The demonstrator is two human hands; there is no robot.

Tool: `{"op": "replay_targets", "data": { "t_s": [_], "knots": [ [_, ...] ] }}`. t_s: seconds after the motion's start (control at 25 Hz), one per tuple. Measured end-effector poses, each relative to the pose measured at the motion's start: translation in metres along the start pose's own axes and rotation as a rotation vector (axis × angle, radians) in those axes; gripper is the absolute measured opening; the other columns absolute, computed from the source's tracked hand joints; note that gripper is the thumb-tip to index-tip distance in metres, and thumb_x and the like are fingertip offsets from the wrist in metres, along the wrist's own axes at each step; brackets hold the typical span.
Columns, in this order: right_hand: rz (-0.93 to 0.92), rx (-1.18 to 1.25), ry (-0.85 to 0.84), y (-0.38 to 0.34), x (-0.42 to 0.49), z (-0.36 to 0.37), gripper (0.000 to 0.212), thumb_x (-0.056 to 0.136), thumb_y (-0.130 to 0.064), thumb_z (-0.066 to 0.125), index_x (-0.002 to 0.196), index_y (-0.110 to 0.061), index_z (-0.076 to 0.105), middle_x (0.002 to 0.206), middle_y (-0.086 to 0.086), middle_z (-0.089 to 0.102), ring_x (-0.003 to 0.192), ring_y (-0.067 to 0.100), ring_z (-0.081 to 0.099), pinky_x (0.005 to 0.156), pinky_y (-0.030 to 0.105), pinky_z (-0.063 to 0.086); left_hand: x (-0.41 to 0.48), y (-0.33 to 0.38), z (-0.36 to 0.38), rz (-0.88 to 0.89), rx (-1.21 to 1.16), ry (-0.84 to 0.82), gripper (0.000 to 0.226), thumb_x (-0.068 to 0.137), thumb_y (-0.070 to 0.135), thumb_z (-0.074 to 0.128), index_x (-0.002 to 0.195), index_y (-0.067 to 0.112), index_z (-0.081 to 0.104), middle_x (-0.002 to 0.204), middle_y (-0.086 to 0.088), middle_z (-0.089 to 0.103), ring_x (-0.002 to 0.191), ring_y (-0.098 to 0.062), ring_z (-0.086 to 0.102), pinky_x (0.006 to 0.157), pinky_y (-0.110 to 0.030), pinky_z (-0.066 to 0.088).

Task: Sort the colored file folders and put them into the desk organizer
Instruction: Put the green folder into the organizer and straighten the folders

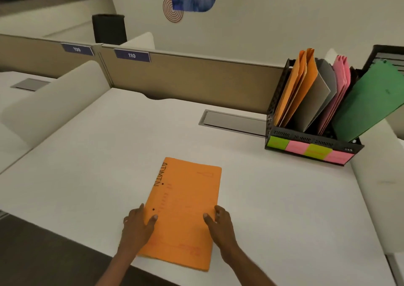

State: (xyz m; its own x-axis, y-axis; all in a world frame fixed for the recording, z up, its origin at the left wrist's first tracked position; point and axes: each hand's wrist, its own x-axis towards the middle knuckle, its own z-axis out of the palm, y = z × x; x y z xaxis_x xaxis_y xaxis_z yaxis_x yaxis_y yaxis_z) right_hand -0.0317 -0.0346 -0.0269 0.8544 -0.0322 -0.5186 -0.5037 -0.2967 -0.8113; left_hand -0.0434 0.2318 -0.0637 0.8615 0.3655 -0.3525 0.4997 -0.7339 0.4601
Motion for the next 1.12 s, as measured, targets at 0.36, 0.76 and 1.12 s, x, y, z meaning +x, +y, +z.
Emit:
{"op": "replay_targets", "data": {
  "t_s": [0.36, 0.76, 1.12],
  "knots": [
    [0.061, 0.200, 0.227, -0.002, -0.002, -0.003, 0.047, 0.098, -0.025, 0.063, 0.142, -0.017, 0.047, 0.134, 0.002, 0.054, 0.119, 0.020, 0.053, 0.099, 0.038, 0.047, -0.041, 0.033, -0.049, 0.140, -0.392, -0.138, 0.029, 0.090, 0.036, 0.072, 0.108, 0.052, 0.056, 0.107, 0.008, 0.065, 0.108, -0.025, 0.067, 0.092, -0.042, 0.055],
    [0.169, 0.640, 0.101, 0.003, -0.003, -0.035, 0.021, 0.105, -0.023, 0.052, 0.115, -0.015, 0.068, 0.116, 0.002, 0.071, 0.113, 0.020, 0.062, 0.102, 0.041, 0.048, -0.124, 0.123, -0.095, 0.420, -0.851, -0.344, 0.040, 0.091, 0.027, 0.071, 0.129, 0.039, 0.065, 0.118, 0.015, 0.074, 0.100, -0.014, 0.075, 0.085, -0.038, 0.062],
    [-0.095, 0.526, 0.138, -0.003, -0.039, -0.146, 0.036, 0.095, -0.029, 0.068, 0.129, -0.023, 0.062, 0.112, 0.002, 0.078, 0.107, 0.019, 0.073, 0.094, 0.036, 0.057, -0.120, 0.159, -0.118, 0.430, -0.924, -0.421, 0.048, 0.077, 0.038, 0.083, 0.123, 0.033, 0.071, 0.114, 0.004, 0.077, 0.099, -0.021, 0.076, 0.072, -0.034, 0.063]
  ]
}}
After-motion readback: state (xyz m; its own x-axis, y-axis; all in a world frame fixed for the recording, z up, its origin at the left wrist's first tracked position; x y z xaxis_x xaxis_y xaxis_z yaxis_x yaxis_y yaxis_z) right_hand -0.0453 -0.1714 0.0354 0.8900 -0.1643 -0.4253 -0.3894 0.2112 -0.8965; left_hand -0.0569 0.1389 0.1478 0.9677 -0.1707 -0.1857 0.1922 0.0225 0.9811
